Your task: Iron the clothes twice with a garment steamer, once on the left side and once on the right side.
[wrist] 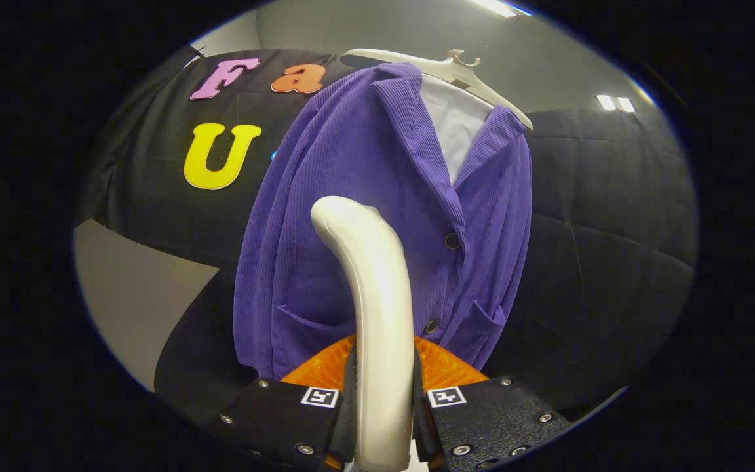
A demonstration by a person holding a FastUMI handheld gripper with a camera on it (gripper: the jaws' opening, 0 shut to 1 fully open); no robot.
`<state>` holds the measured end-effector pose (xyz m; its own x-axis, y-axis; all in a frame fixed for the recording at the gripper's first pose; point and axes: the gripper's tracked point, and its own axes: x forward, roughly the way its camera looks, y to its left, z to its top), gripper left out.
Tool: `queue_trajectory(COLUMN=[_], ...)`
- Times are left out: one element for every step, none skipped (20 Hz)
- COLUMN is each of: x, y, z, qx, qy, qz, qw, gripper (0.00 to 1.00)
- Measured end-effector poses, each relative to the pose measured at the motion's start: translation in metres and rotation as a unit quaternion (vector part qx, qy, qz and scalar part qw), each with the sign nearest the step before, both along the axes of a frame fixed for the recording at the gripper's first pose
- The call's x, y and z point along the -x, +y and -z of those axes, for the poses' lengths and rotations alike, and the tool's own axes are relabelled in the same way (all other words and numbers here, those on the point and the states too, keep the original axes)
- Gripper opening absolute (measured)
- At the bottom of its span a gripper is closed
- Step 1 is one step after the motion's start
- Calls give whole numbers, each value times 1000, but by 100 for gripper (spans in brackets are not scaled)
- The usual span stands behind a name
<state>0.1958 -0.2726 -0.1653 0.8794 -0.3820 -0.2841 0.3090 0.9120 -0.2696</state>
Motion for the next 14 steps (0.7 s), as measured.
queue_trajectory(x=[1,2,3,5,6,8,9,10,11,14,16,17,20,23], y=[1,0,0,1,1,0,0,1,0,-1,0,0,-1,-3], z=[6,11,15,21,26,33,41,47,53,59,65,72,80,87], qx=[-3,-5,-8,-11,-12,-13,-14,-15,-16,-19,-24,-30,-36,-42], qy=[1,1,1,1,3,6,10,13,16,18,20,21,23,26], qz=[3,6,9,10,11,13,16,20,24,27,29,31,34,39], qw=[1000,1000,1000,1000,1000,1000,1000,1000,999,999,999,999,999,998], gripper=[35,35,35,35,35,35,35,35,35,35,35,35,35,35])
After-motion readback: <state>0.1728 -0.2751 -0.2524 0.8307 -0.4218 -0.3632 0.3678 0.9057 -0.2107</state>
